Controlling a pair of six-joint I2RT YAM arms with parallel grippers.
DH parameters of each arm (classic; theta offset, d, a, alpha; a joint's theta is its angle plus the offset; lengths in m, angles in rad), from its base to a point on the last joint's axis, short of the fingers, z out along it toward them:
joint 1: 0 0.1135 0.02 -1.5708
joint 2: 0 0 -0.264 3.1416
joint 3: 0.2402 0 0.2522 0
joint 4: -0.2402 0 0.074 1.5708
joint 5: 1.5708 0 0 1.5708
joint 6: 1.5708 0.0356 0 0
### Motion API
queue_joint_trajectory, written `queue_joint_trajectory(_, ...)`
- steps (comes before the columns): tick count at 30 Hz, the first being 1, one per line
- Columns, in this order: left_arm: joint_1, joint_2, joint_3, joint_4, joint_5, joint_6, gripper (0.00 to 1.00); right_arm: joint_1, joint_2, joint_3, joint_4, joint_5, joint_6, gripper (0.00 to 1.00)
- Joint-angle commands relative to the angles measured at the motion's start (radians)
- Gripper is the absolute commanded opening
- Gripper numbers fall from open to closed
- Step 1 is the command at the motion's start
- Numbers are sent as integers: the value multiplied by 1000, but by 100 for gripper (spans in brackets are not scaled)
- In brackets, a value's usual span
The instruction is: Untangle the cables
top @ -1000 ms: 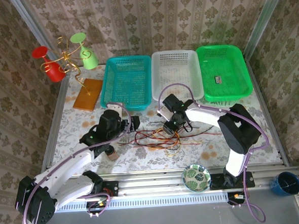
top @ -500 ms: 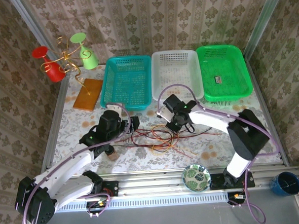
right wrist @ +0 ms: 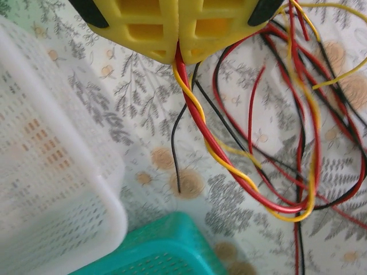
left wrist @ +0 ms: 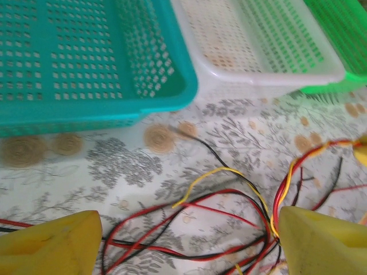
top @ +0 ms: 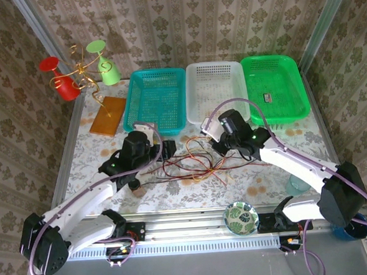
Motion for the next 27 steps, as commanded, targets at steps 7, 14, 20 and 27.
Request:
queue_joint_trajectory(7, -51, 50, 55, 104, 106, 43, 81, -120, -102, -40, 172, -164, 137, 3)
queue_joint_trajectory(14, -62, 51, 54, 160, 123, 76, 81, -175, -217, -18, 191, -217, 186, 3)
queue_joint_trajectory(20, -71, 41, 24, 235, 134, 133, 81, -194, -268, 38, 173, -222, 210, 3)
queue_joint_trajectory(27, -84, 13, -42, 386, 165, 165, 80, -220, -290, 86, 200, -238, 267, 4)
